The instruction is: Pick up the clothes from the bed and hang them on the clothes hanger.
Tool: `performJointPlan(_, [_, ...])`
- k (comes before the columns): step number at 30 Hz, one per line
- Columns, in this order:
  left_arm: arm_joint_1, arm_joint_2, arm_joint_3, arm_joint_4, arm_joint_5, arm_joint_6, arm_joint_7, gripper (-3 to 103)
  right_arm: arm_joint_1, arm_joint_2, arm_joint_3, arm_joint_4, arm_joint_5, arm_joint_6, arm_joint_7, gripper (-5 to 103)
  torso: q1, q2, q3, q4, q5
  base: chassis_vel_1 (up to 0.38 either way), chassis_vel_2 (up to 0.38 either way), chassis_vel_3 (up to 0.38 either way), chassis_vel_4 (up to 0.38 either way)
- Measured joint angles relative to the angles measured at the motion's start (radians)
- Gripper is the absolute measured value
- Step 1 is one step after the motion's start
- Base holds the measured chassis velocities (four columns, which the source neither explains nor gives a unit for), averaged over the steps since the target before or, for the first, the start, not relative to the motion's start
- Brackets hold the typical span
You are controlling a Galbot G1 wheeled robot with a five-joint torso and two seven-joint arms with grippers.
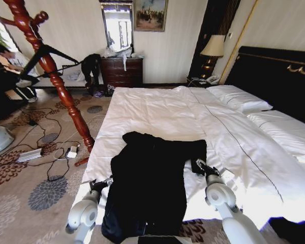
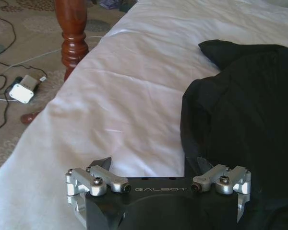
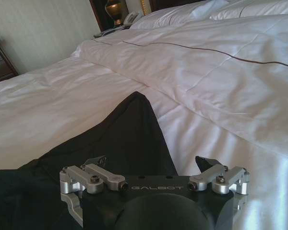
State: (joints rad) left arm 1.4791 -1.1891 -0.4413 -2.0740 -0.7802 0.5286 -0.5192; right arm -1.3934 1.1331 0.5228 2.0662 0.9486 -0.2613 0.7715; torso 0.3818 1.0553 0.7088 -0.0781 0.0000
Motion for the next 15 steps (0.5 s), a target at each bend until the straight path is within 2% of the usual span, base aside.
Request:
performJointPlan(4, [-0.007, 0.001, 0.014, -0.008, -0.033, 0.011, 0.006, 100, -0.005, -0.002, 0.000, 0.005, 0.001, -0.003, 0.005, 100, 0.000, 0.000, 0.000, 0.0002, 0.0001, 0.000, 0.000, 0.000, 0.000])
performJointPlan(8, [-0.001, -0.004, 0.032, -0.006, -0.027, 0.011, 0.016, 100, -0.006, -0.002, 0.000, 0.008, 0.002, -0.005, 0.009, 100, 0.000, 0.000, 0.000, 0.0002, 0.0000, 0.000, 0.000, 0.000, 0.000])
performJointPlan(15, [-0.029, -0.054, 0.039, 0.028, -0.035, -0.012, 0.027, 100, -0.007, -0.003, 0.000, 0.011, 0.005, -0.006, 0.013, 100, 0.000, 0.000, 0.000, 0.0002, 0.0000, 0.000, 0.000, 0.000, 0.000])
